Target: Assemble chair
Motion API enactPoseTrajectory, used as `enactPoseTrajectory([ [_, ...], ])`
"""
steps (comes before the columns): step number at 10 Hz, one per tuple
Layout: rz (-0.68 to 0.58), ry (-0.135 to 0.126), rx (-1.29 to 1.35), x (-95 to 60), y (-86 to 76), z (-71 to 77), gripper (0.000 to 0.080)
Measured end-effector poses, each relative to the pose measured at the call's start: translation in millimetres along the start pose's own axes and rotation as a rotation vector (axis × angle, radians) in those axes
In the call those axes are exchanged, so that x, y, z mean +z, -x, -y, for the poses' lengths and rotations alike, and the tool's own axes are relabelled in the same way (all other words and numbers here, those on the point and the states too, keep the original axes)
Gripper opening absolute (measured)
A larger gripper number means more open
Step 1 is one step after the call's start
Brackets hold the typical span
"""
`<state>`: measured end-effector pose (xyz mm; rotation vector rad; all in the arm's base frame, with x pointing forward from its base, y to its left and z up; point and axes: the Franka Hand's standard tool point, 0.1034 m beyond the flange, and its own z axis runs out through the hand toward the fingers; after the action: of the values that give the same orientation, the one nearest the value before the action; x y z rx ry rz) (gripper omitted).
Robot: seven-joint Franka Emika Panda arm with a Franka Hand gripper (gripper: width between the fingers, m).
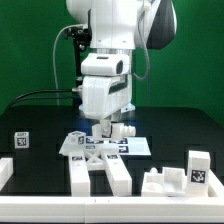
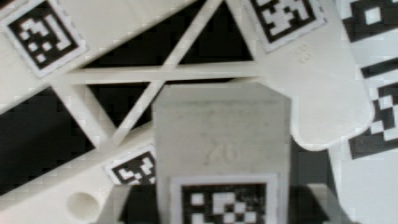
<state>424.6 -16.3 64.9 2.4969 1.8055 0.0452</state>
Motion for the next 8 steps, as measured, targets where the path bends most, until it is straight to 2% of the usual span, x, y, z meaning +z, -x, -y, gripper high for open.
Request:
enactPoseTrajectory([
  [2,0.01,0.002,-0.119,0.2,-3.0,1.2,0.0281],
  [4,-0.005,0.002,-0.31,2.1,-49.5,16.0,0.0282],
  [5,-0.012,-0.005,-0.365,5.8,-64.2,19.8,0.0282],
  [6,-0.022,0.036,-0.461,5.6,-74.1,18.4,0.0282],
  [7,-0.013,0.025,-0.486,7.1,-68.8,19.6,0.0282],
  [8,-0.006,0.027,-0.552,7.3,-66.1,18.6,0.0282],
])
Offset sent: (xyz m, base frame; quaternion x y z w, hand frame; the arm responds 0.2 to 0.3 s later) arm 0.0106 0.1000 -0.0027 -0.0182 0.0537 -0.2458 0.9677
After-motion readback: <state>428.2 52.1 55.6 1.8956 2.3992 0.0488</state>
